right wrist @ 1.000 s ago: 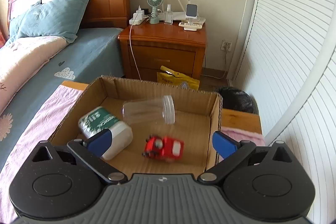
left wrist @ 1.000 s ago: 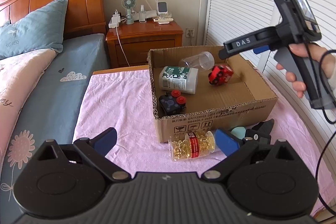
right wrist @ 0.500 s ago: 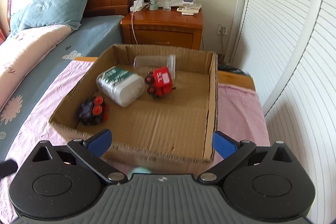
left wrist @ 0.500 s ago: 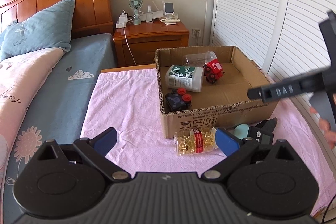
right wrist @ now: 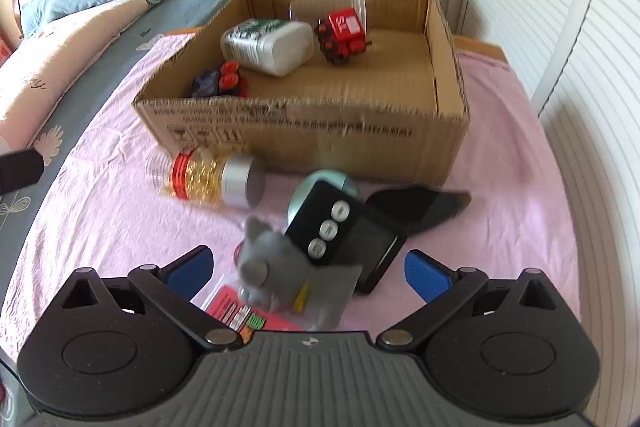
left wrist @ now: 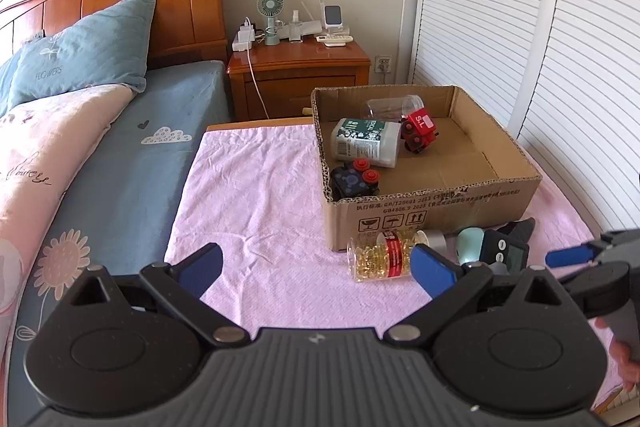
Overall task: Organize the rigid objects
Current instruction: 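Move the right tool to the gray toy cat and close the right gripper on it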
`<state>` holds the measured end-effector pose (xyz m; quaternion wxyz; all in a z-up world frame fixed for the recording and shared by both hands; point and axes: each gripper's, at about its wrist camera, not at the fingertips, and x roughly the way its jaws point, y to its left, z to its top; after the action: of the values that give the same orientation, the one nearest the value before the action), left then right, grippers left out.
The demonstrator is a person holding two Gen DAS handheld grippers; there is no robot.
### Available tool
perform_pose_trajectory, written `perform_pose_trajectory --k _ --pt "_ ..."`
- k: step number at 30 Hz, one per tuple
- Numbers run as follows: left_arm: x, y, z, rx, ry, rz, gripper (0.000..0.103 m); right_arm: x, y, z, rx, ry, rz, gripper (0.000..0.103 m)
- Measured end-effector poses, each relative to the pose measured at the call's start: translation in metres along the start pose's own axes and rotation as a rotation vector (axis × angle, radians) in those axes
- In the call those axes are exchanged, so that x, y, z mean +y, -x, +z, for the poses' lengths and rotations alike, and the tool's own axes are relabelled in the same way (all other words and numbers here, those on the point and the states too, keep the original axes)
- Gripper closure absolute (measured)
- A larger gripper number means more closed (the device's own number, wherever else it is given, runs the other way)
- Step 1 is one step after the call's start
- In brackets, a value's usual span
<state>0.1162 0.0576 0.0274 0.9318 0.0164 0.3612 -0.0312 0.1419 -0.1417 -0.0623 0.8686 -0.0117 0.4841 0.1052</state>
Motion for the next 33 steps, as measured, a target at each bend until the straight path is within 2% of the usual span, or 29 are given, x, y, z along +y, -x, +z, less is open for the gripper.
perform_pose_trajectory --k 6,12,15,21,33 --pt "0.003 0.0 -0.003 -0.001 0.009 -0.012 0.003 0.006 -0.011 -0.012 0.064 -0.026 0.031 0.0" --pt "0.006 -0.001 -0.006 0.004 0.012 -0.013 0.003 0.017 -0.017 -0.009 0.065 -0.022 0.044 0.0" --pt "0.006 -0.003 -0.007 0.011 0.012 -0.014 0.003 0.019 -0.018 -0.007 0.057 -0.028 0.02 0.004" --pt "0.002 -0.013 -0.013 0.039 -0.016 -0.023 0.003 0.013 -0.015 -0.006 0.038 -0.038 -0.031 0.029" --pt "-0.023 -0.026 -0.033 0.13 -0.111 -0.054 0.003 0.001 0.001 -0.014 -0.005 -0.029 0.005 0.032"
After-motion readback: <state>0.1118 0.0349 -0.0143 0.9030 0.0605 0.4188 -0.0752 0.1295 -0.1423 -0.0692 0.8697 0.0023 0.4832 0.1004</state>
